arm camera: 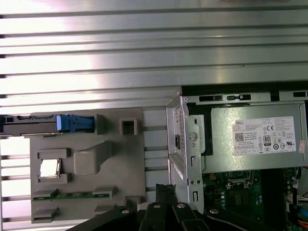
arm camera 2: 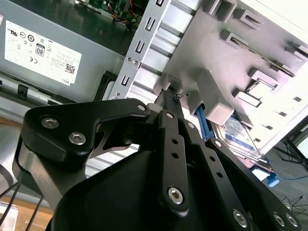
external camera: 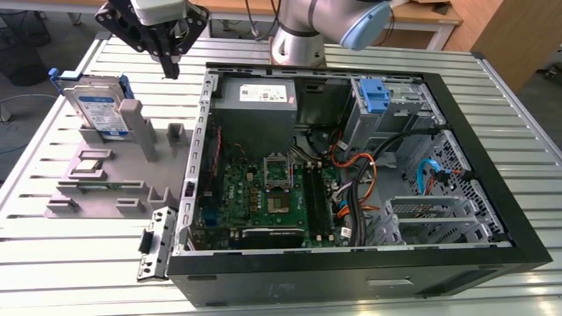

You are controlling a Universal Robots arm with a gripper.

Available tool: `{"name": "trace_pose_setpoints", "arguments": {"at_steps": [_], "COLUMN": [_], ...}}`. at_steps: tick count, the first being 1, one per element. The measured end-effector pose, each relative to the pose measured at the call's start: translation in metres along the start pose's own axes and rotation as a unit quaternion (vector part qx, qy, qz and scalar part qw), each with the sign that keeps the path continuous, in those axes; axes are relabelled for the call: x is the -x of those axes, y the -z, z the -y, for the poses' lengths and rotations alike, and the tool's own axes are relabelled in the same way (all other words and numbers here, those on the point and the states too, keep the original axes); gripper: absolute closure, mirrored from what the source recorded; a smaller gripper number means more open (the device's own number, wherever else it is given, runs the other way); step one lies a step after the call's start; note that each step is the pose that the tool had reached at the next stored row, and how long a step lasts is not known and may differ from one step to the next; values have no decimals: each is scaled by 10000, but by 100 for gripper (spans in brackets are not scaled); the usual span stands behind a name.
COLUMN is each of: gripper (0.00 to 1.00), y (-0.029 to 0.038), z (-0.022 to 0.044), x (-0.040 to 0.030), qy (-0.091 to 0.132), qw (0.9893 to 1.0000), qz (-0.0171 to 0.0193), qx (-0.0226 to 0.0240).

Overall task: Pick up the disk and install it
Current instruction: 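Reach for the disk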

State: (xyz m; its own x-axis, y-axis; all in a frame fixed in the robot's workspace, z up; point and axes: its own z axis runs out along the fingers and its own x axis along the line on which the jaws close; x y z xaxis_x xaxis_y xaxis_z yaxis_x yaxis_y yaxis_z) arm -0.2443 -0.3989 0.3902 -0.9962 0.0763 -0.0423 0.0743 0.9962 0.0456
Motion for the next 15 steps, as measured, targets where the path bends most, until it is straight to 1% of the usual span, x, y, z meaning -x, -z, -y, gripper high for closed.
{"name": "trace_pose_setpoints", "arguments": {"at_steps": [15], "gripper": [90], "y": [1], "z": [6], "x": [-72], "qy": [0], "qw": [10000], "qz": [0], "qx": [0]}}
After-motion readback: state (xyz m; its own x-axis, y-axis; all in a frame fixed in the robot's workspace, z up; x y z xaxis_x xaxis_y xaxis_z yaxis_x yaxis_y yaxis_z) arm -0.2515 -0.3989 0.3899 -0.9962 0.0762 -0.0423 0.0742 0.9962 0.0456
